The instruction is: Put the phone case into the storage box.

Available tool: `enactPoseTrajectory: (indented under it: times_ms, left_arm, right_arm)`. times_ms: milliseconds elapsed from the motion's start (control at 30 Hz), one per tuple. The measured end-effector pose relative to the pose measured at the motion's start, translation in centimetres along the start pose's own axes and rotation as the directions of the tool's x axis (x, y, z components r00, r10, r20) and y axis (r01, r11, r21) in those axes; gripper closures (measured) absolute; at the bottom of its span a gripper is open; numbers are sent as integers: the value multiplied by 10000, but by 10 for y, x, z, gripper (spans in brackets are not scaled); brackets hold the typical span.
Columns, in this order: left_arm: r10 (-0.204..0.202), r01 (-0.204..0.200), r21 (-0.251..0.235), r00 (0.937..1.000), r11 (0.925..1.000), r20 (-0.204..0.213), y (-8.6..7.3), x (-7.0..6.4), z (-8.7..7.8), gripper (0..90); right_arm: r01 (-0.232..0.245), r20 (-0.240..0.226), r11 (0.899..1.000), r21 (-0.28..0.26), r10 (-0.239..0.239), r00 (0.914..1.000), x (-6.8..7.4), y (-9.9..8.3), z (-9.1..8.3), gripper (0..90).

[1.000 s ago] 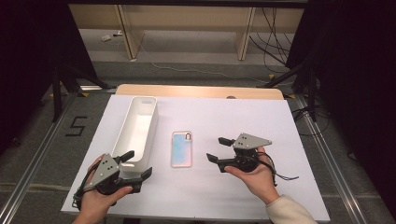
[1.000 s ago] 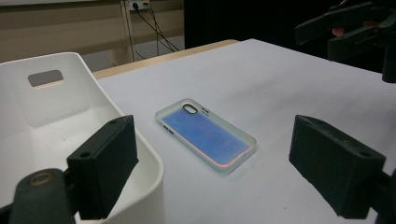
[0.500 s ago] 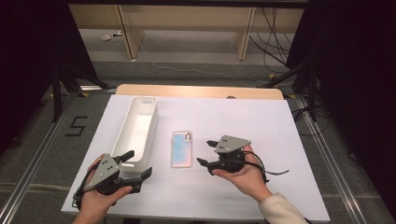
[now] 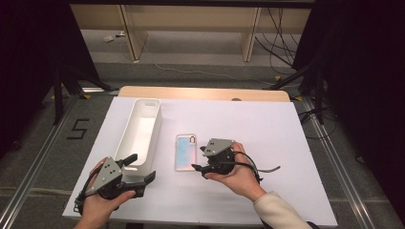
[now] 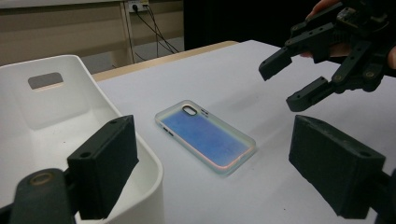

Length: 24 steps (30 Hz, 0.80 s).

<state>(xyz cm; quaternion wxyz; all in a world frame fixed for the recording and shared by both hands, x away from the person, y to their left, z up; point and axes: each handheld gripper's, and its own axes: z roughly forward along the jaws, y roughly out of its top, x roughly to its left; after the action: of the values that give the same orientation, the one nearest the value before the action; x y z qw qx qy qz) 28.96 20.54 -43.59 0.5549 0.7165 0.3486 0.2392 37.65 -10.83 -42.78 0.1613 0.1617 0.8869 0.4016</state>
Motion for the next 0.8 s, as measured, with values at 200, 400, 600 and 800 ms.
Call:
enactPoseTrajectory:
  times_ms: [200, 400, 600, 800]
  left_arm:
    - [-4, 4, -11, 10000, 10000, 0, 0, 1, 0, 145]
    - [-49, 49, -48, 10000, 10000, 12, 0, 1, -1, 145]
    - [12, -11, -38, 10000, 10000, 58, 0, 0, -1, 145]
    - [-44, 44, -33, 10000, 10000, 70, 0, 0, -1, 145]
  right_arm:
    - [195, -287, 9983, 546, -179, 9994, 0, 5, 16, 364]
    - [694, -744, 9831, 1691, -575, 9956, 3, 10, 39, 363]
    - [1358, -884, 9589, 2493, -1171, 9892, 6, 10, 63, 374]
    - [1650, -1047, 9354, 3127, -1387, 9848, 3, 11, 74, 388]
